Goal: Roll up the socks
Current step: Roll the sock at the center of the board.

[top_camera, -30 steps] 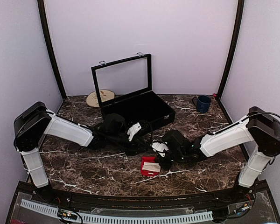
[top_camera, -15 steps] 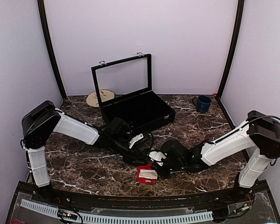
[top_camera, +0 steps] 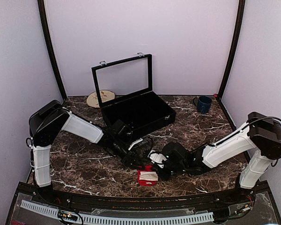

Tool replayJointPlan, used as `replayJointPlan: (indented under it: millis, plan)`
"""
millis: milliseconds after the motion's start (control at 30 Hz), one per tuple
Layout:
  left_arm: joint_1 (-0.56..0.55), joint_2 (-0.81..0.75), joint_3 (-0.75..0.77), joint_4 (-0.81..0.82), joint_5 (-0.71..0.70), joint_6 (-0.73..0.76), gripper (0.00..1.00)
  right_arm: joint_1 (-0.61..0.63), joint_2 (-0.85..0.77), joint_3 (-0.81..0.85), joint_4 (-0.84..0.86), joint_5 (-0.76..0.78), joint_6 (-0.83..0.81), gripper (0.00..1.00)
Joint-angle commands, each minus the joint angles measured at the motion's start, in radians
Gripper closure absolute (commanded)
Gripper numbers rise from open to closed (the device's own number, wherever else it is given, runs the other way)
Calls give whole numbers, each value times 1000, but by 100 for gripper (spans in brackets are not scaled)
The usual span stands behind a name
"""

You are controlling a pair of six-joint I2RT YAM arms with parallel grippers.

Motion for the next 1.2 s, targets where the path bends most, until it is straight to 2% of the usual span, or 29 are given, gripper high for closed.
replayJointPlan:
  millis: [0,133,700,900,1000,1033,1067,1100,1167]
  plan:
    - [6,14,15,-55,38,0,53,20,-11,-31,-1,-10,-7,100]
    - [6,22,11,-47,37,-2,57,22,-11,-39,13,-10,-7,100]
    - [6,61,38,-15,92,-5,100,26,-22,-37,24,-10,-7,100]
    - [6,34,45,-10,35,47,100,26,-23,-24,-14,-10,-7,100]
    - [4,11,38,-9,-64,90,100,26,-31,-18,-36,-10,-7,100]
    - [4,0,31,1,-101,99,100,24,-36,-14,-45,229,-7,52]
    - [4,-11,22,12,-134,109,100,24,-42,-11,-54,462,-7,79]
    - [4,-21,13,25,-168,115,100,22,-48,-7,-64,483,59,77]
    - [3,-41,-7,56,-240,127,100,19,-60,0,-86,471,140,65]
